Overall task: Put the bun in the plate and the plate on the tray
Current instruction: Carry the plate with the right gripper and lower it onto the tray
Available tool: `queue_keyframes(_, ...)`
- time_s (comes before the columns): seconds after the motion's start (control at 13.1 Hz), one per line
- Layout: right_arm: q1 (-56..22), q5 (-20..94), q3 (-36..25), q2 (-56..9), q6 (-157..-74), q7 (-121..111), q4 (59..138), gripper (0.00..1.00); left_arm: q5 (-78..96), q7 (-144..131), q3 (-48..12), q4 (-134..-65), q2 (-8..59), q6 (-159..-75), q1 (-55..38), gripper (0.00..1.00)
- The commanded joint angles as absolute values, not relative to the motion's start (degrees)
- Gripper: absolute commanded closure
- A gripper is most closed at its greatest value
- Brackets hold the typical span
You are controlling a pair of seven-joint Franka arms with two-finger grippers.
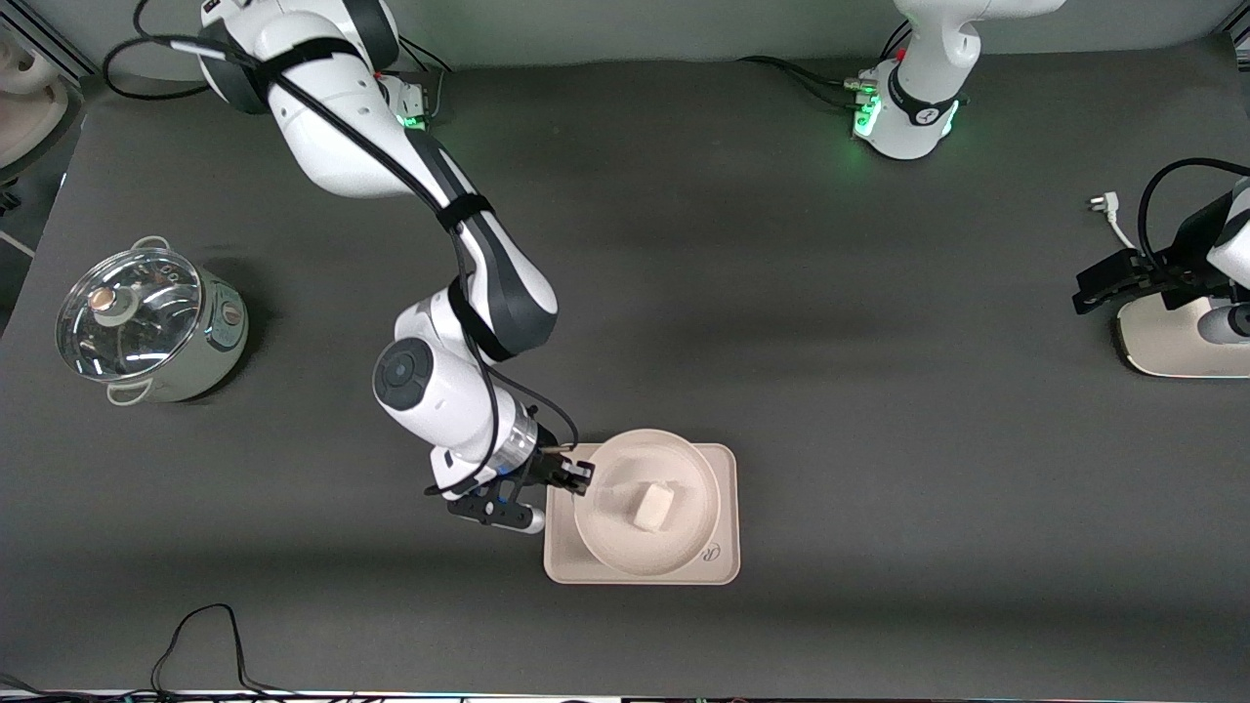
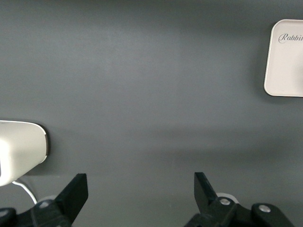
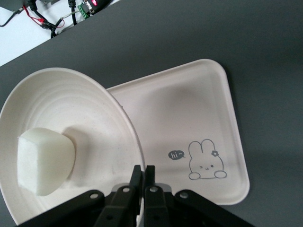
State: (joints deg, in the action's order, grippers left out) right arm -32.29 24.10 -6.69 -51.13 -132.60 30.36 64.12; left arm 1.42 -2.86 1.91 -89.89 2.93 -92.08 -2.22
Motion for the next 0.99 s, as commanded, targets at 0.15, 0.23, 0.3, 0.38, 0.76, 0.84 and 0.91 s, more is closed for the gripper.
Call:
queue_keyframes(0.15,-31.9,25.9,-6.2,-59.4,-134.6,29.2,58.1,1.00,1.9,-2.0,2.2,-88.9,3.3,-92.2,-2.5,0.00)
queue_keyframes(0.23,-32.0,25.9,-6.1,-60.4,-136.3,29.2,58.3,1.00,1.8,-2.0,2.2,-88.9,3.3,-92.3,-2.5,0.00)
queue_keyframes(0.3,-32.1,26.0,-6.1,-61.0,-137.5,29.1,58.6,1.00,1.9,-2.0,2.2,-88.8,3.3,-92.2,-2.5,0.00)
queue_keyframes(0.38,-32.0,26.0,-6.1,-61.8,-137.7,29.1,58.6,1.00,1.9,-2.0,2.2,-88.7,3.3,-92.2,-2.5,0.00)
queue_keyframes(0.76,-32.2,25.8,-6.1,-63.5,-139.2,29.0,58.8,1.00,1.9,-2.0,2.2,-88.5,3.3,-92.2,-2.5,0.00)
queue_keyframes(0.84,-32.3,25.8,-6.1,-63.8,-139.9,29.0,59.1,1.00,1.9,-2.0,2.2,-88.5,3.3,-92.2,-2.5,0.00)
queue_keyframes(0.91,-32.3,25.8,-6.1,-63.8,-140.5,29.1,59.7,0.95,1.9,-2.0,2.2,-88.5,3.3,-92.2,-2.5,0.00)
